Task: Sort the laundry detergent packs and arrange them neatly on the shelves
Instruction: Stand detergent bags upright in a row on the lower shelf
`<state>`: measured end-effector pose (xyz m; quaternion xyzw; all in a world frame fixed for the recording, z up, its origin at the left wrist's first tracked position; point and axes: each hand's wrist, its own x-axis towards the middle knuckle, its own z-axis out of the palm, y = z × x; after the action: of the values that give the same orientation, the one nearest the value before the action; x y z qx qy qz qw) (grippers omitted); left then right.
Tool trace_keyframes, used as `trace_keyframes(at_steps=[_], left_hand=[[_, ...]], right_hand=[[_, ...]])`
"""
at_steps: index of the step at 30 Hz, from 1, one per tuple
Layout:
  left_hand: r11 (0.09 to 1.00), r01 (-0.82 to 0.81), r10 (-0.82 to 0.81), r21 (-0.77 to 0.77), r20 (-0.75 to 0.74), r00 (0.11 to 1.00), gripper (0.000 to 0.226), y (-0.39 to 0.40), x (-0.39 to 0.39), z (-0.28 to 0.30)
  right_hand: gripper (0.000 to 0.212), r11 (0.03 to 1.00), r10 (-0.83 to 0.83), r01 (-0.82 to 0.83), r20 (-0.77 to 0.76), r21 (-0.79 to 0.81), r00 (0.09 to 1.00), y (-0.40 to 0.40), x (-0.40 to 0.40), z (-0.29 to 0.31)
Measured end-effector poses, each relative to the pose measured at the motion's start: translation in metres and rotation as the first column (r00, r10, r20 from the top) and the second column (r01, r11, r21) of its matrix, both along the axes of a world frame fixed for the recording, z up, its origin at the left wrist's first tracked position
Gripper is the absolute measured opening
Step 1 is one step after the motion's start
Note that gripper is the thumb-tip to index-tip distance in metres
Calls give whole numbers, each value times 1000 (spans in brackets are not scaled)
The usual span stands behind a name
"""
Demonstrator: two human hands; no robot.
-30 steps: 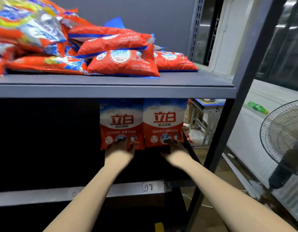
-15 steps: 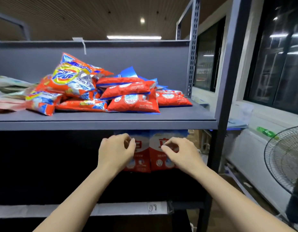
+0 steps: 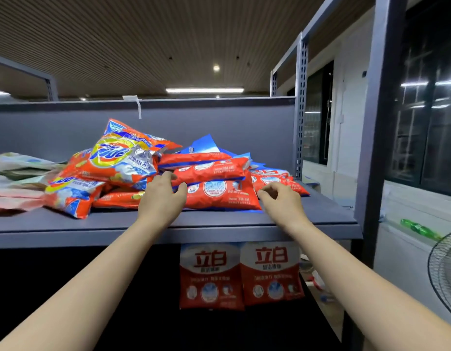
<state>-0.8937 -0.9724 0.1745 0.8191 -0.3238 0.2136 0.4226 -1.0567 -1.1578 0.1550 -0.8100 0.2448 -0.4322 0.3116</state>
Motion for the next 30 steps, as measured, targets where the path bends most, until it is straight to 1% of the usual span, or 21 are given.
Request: trace_keyframes(at_steps=[2,4,6,8,10,12,13,14,15,16,17,19,20,21,22,24,25,27,30], left_hand=[[999,30,-31,-20,-34,999,41,-10,18,11],[999,21,-23,-36,-61,998,41,-21,36,23],[998,-37,33,-43,-91,995,42,-31,54,34],[992,-108,97,-66,-151,984,45,-40,68,44],[981,-185,170,-62,-197,966,47,-49,80,53],[960,-280,276,6,-199,940,52,-55,86,63],[945,-322,326,53,-173,929,53,-57,90,67],[932,-349,360,101,-137,923,53,-58,94,70],[921,-361,377,150,-102,920,51,-59,97,71],[912,-361,381,195,-77,921,49,-60,102,72],[906,-356,380,227,-67,923,49,-61,108,72],[900,-346,377,266,-75,923,49,-62,117,73],[894,-345,380,284,-75,922,49,-63,119,73],[887,-344,382,309,-71,921,50,-64,120,73],[879,-343,383,332,-63,921,51,-65,121,72],[869,-340,382,359,-52,923,54,-67,122,70],[868,-336,379,366,-53,924,56,-67,122,70],[874,-322,372,364,-74,925,59,-66,123,70],[909,-293,348,296,-150,926,59,-65,120,70]], right_hand=[[11,1000,-1,1,28,16,1000,-8,18,8],[15,1000,-2,0,63,31,998,-13,35,18],[22,998,-22,16,106,55,994,-17,50,31],[30,995,-44,33,109,92,993,-23,66,42],[36,983,-29,17,66,181,997,-30,81,55],[39,963,-26,28,-12,267,1000,-39,95,67],[43,953,-35,54,-69,297,997,-43,101,73],[51,943,-46,86,-132,321,990,-47,107,79],[61,935,-59,120,-188,334,980,-49,111,82],[66,930,-69,144,-223,339,972,-49,116,84],[64,924,-73,153,-233,349,970,-51,122,84],[44,912,-51,130,-207,389,977,-51,131,82],[34,917,-46,121,-199,380,979,-52,135,80],[24,940,-58,129,-223,317,973,-53,138,79],[14,966,-95,155,-272,208,958,-53,140,79],[6,975,-221,217,-342,-53,913,-49,140,81],[6,959,-275,235,-332,-155,902,-47,138,81],[9,933,-311,248,-238,-262,920,-40,133,79],[14,921,-286,258,-56,-291,957,-29,119,77]])
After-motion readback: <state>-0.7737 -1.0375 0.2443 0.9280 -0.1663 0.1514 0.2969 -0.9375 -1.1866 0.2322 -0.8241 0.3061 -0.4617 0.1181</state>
